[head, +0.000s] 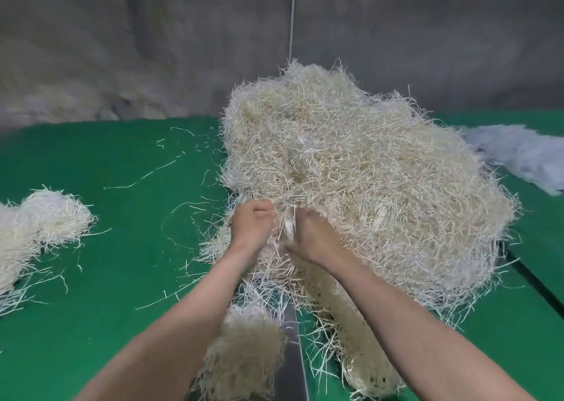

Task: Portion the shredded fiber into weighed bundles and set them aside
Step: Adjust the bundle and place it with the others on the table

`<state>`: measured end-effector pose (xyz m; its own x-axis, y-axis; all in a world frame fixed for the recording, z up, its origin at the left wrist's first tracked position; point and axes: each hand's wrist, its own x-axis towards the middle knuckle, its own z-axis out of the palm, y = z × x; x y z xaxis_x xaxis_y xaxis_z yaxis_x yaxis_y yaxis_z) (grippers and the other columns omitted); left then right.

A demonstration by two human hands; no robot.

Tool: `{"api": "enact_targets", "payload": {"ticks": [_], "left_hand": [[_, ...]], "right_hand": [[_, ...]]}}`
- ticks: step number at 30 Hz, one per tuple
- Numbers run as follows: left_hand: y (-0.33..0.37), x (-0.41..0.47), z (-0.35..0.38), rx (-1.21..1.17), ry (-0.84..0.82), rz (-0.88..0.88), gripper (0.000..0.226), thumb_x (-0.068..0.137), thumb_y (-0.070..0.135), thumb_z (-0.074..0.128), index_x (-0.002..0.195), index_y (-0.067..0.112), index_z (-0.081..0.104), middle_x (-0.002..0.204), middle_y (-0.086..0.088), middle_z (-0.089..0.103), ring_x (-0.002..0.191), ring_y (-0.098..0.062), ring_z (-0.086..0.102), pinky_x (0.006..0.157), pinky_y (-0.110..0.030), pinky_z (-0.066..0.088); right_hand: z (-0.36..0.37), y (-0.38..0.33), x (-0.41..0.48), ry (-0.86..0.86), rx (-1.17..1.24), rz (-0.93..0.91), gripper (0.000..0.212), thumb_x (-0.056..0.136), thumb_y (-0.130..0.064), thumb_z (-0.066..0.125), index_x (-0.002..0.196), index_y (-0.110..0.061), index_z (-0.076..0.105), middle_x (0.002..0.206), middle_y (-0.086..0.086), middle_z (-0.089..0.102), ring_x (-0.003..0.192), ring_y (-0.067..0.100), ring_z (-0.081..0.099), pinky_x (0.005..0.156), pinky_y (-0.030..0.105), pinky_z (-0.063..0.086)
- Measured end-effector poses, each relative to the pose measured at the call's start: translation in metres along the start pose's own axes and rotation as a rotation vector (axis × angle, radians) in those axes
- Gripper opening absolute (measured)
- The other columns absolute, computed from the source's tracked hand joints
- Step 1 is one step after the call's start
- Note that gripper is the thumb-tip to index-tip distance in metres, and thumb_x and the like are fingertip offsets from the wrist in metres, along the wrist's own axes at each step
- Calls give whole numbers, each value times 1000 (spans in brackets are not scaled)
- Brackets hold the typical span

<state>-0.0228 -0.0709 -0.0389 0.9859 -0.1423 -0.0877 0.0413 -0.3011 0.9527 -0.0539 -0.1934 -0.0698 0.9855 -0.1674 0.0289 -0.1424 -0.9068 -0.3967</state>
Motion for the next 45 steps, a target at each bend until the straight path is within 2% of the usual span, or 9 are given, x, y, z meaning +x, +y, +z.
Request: {"api": "enact_targets", "payload": {"ticks": [8, 13, 17, 21, 27, 31, 38, 41, 45], "left_hand": [[22, 39, 2, 154, -388, 62, 86, 73, 3, 72, 144, 27, 30, 130, 12, 40, 100, -6, 55, 78, -19, 50], [41, 52, 30, -113, -110, -99, 30, 88, 4, 57, 118, 6, 53, 96, -11, 65, 75, -14, 62, 59, -25, 51], [61, 72, 17, -412, 22, -213, 24, 91, 3, 49, 115, -1, 51, 128, -28, 49, 126, -40, 44, 109, -55, 30], [69, 89, 6, -542, 101, -220, 22, 94, 1, 44, 115, 0, 50, 95, -14, 58, 80, -18, 59, 64, -20, 54], [70, 98, -5, -543, 218, -241, 39, 98, 8, 42, 136, 1, 41, 143, -23, 40, 129, -37, 42, 104, -46, 39], [74, 104, -6, -465, 182, -186, 39, 97, 4, 41, 135, -2, 42, 136, -19, 49, 118, -32, 53, 104, -44, 38], [111, 93, -17, -704, 58, -116, 20, 95, -3, 36, 105, 0, 53, 74, -11, 52, 52, -12, 40, 41, -23, 36], [119, 103, -32, -567, 89, 7, 26, 90, -7, 32, 97, 4, 54, 83, -12, 61, 53, -11, 45, 46, -24, 35], [95, 108, -22, 317, -326, 138, 39, 87, -3, 49, 120, 19, 52, 117, 11, 52, 58, -6, 57, 46, -17, 42]], "right_hand": [[-82, -3, 47, 225, 637, -69, 21, 90, -19, 62, 70, -18, 57, 64, -6, 56, 47, 0, 51, 46, 12, 40], [-95, -2, 59, 129, 1118, -160, 24, 86, -4, 61, 106, -15, 56, 91, -2, 59, 73, 4, 60, 61, 14, 49], [-63, 42, 64, 210, 461, -230, 48, 76, -56, 61, 105, -27, 37, 93, -6, 49, 74, 5, 50, 62, 17, 45], [-37, 96, 73, 127, -278, -114, 65, 81, -50, 62, 135, -28, 32, 111, 4, 59, 90, 19, 59, 76, 34, 55], [-52, 89, 76, 46, -197, -19, 73, 78, -25, 69, 141, -24, 31, 93, -2, 53, 74, 13, 51, 59, 23, 48], [-84, 34, 69, 161, -150, -250, 70, 66, -57, 68, 125, -28, 42, 107, -5, 50, 109, 21, 48, 103, 41, 34], [-49, -17, 92, 21, -142, -233, 78, 83, -49, 61, 144, -14, 26, 115, 6, 60, 118, 24, 52, 117, 50, 15], [-58, 28, 108, 211, -221, -123, 36, 91, -10, 52, 127, -14, 51, 79, -2, 61, 79, 12, 61, 90, 30, 48], [-84, 60, 122, 266, -292, -46, 34, 85, 0, 54, 115, -14, 55, 64, -10, 48, 53, 2, 46, 44, 11, 30]]}}
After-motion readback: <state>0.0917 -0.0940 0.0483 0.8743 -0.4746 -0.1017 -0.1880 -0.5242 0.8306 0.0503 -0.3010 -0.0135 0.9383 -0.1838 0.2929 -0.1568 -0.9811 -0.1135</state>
